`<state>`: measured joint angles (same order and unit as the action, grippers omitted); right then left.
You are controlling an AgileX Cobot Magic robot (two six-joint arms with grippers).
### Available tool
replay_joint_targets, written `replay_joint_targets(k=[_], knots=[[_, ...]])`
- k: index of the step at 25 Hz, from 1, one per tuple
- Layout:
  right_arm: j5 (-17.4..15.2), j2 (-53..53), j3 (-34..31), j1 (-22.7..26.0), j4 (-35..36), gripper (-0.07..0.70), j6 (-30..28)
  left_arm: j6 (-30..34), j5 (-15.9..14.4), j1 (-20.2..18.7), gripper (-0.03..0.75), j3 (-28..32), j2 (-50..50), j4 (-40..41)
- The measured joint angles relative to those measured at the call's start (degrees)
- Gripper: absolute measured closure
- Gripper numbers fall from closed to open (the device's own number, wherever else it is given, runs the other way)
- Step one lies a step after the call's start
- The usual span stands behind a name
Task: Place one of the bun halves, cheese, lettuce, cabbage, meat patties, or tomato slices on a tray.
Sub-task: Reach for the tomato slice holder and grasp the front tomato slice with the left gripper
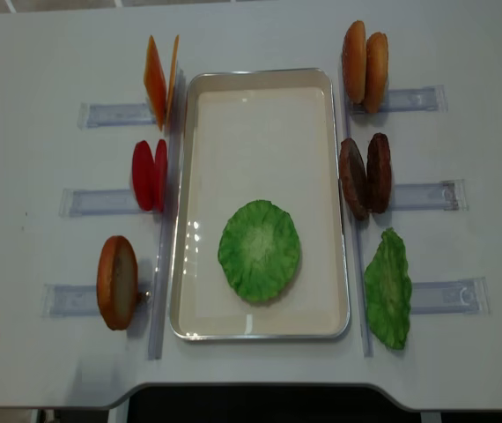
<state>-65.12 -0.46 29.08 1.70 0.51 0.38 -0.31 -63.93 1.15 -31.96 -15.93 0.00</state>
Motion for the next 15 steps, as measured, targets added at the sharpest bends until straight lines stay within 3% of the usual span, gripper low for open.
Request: replay_joint_targets(k=[9,15], knots=[[0.05,0.0,0.0,0.0,0.0,0.197,0.0,-0.4,1.84,0.0,0.282,-10.05,-22.56,0.0],[0.05,0.0,0.0,0.0,0.0,0.197,0.0,-0.55,0.01,0.0,0.282,-20.11,-38.08,0.0]])
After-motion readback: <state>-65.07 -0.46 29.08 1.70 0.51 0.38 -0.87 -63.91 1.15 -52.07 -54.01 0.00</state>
